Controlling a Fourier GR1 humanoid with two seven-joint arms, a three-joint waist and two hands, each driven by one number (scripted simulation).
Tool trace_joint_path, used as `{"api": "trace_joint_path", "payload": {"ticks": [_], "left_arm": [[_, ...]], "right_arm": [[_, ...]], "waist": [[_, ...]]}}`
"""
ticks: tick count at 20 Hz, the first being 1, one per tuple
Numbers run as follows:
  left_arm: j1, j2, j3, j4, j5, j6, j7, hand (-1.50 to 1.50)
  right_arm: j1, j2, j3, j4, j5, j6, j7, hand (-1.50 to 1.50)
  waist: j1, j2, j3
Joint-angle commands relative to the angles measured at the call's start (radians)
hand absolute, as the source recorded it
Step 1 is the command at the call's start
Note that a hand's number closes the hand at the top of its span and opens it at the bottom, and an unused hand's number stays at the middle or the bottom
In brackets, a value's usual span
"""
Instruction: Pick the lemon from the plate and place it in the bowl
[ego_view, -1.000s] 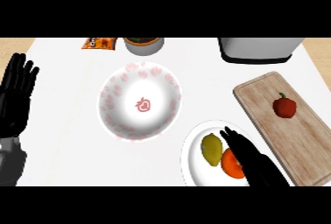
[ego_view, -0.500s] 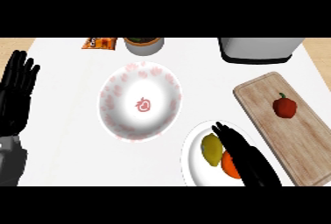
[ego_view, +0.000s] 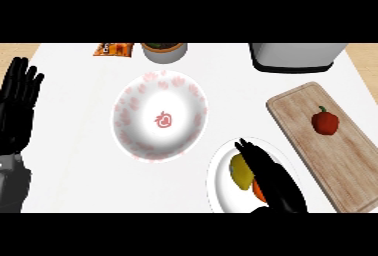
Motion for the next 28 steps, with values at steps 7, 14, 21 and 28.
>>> {"api": "trace_joint_path", "payload": {"ticks": [7,14,21,28], "left_arm": [[-0.048,0.015,0.064,0.051,0.022,-0.064,0.016,0.00],[0.021,-0.053,0.028,0.020,-0.046,-0.021,-0.049,0.00],[0.019,-0.043,0.051,0.050,-0.038,-0.061,-0.070,0.00],[-0.037,-0.021,0.041,0.028,-0.024,-0.066,0.010,0.00]], "right_arm": [[-0.089,0.089,-0.068,0.165,0.043,0.007,0.008,-1.50],[-0.103,0.073,-0.089,0.233,0.074,-0.066,-0.122,1.50],[-0.082,0.094,-0.083,0.246,0.135,-0.143,-0.175,1.50],[-0.343,-0.320,-0.330,0.506,0.059,0.100,-0.390,1.50]], "waist": [[0.000,0.000,0.000],[-0.001,0.000,0.000],[0.000,0.000,0.000],[0.037,0.014,0.001]]}}
